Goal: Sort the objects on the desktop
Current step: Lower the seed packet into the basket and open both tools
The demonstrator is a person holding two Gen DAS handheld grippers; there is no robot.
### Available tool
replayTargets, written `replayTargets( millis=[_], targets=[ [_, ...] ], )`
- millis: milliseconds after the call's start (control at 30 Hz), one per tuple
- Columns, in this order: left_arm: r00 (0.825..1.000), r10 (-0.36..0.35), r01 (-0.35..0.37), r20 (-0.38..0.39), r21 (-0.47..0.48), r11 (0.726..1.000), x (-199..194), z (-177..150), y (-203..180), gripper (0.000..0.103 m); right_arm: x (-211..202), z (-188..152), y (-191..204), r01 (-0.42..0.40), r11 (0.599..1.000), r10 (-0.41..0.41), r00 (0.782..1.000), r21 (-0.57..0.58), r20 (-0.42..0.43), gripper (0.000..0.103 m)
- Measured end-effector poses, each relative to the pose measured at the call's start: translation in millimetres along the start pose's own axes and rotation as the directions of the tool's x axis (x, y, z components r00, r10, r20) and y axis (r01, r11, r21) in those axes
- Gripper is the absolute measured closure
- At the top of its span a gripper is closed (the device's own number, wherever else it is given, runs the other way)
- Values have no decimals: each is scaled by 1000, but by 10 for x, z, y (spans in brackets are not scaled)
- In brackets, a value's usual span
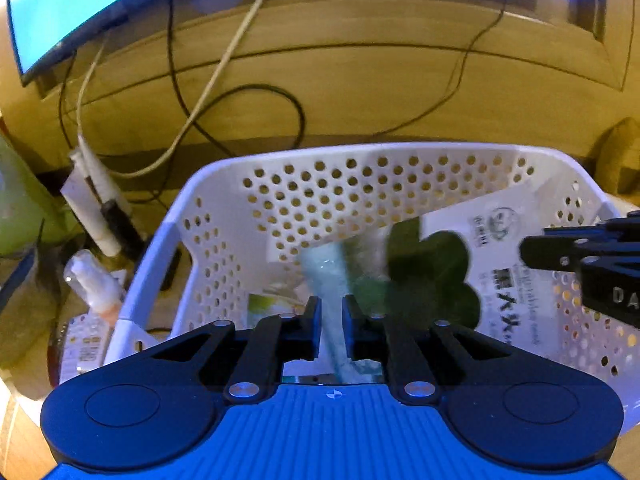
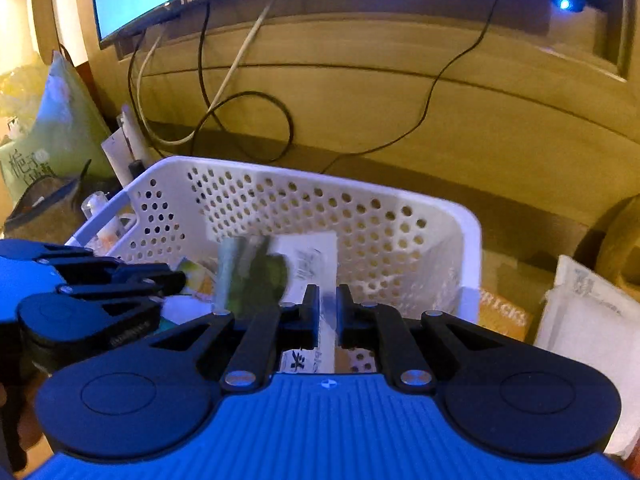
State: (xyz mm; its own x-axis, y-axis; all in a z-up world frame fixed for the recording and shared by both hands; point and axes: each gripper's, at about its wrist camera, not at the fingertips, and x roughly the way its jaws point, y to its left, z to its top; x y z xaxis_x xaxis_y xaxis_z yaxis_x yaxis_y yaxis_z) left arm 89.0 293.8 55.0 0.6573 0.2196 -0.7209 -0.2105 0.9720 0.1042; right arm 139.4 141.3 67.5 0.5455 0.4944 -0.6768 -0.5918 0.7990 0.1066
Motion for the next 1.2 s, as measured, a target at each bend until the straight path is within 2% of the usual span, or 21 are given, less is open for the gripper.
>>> replayTargets(
  millis=[133, 233, 300, 367, 400, 800, 1000, 1033, 1067, 1100, 1133, 1167, 1200],
  targets=[
    [1000, -8, 8, -2, -2, 1000, 6, -11, -2, 74, 13, 11, 49, 4, 1000, -4, 1000, 1, -6, 91],
    [1000, -8, 8, -4, 0, 1000, 29, -5, 7, 65, 24, 36, 67, 6, 1000, -6, 1000, 7, -4, 91],
    [1000, -4, 4, -1, 1, 1000, 35, -2, 12, 59, 33, 47, 70, 6, 1000, -6, 1000, 9, -4, 78],
    [1000, 0, 0, 3, -1, 1000, 38, 3, 19, 52, 24, 50, 61, 6, 1000, -6, 1000, 17, 3, 46],
    [1000, 2, -2, 6, -1, 1000, 36, 5, 19, 50, 20, 50, 63, 15, 1000, -15, 1000, 16, 12, 43],
    [1000, 25, -25, 3, -8, 1000, -3, 16, -36, 46, -56, 63, 37, -2, 1000, 2, 999, 8, 48, 42],
    [999, 40, -40, 10, 0, 999, -61, 19, -116, 36, -111, 50, 15, -10, 1000, 10, 998, 5, 62, 42],
    [999, 42, -42, 14, -1, 999, -81, 19, -131, 33, -128, 48, 8, -11, 1000, 11, 998, 6, 66, 42],
    [999, 43, -43, 20, -2, 999, -106, 20, -144, 25, -164, 46, -18, -15, 1000, 14, 997, 11, 78, 42],
    [999, 42, -42, 33, -4, 999, -148, 22, -161, 20, -209, 46, -39, -19, 1000, 17, 995, 20, 94, 40],
    [998, 41, -41, 54, -8, 999, -203, 24, -180, 12, -264, 45, -67, -27, 999, 24, 993, 29, 114, 31],
    [997, 42, -42, 72, -9, 999, -252, 29, -198, 10, -332, 38, -104, -36, 999, 31, 990, 36, 137, 24],
    [995, 42, -42, 90, -9, 999, -313, 34, -229, 10, -403, 23, -146, -38, 998, 31, 986, 40, 165, 22]
  ],
)
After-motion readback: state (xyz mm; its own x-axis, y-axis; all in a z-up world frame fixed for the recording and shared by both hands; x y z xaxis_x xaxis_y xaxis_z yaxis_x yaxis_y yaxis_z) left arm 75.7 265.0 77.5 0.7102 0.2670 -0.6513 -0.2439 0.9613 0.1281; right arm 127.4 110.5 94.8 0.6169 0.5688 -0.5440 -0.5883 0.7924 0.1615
